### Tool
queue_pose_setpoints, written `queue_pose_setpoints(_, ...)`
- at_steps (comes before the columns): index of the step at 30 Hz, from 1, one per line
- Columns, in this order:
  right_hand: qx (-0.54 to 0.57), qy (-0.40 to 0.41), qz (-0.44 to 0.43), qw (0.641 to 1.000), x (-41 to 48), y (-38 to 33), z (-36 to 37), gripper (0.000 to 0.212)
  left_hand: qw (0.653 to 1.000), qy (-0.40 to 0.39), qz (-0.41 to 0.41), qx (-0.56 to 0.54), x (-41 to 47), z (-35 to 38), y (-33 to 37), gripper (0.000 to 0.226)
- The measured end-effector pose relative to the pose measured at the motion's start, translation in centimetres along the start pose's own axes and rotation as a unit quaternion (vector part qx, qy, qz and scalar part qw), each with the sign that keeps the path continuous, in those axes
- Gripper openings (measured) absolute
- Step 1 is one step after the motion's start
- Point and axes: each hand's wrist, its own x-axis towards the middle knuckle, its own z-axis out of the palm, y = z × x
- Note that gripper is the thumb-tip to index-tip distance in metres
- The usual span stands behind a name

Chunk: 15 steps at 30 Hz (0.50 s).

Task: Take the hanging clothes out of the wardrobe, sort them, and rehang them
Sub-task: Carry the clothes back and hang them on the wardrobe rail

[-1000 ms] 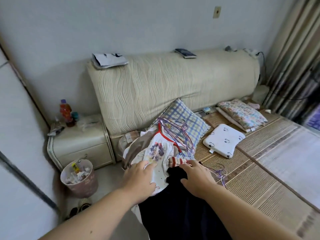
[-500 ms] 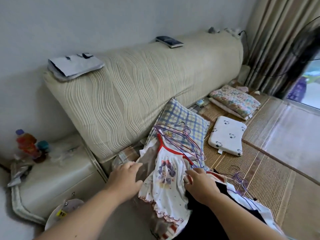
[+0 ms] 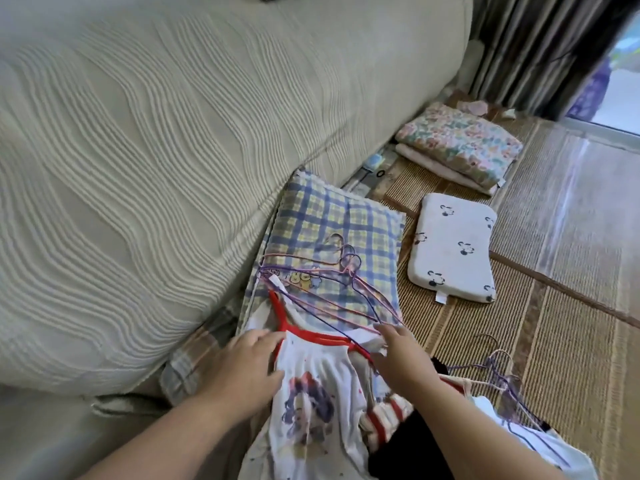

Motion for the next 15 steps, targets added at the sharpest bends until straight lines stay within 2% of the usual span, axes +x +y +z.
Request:
queue_pose_setpoints(6, -0.002, -0.014, 0.019, 1.000, 11.4, 2.5, 1.6, 0.064, 0.999, -0.020, 0.016, 0.023, 12.2, 2.5, -0.3, 0.063)
queue_pose_setpoints(10, 0.033, -0.027, 0.035, 0.998, 17.3, 4.0, 3.7, 0.054, 0.998, -0.049, 0.014, 0.039, 18.0, 5.1, -0.4, 0.064)
queue_pose_setpoints(15, 0.027, -0.066, 0.064, 0.995, 22.6, 5.2, 6.0, 0.079, 0.994, -0.095, 0.007, 0.056, 21.3, 8.2, -1.4, 0.066)
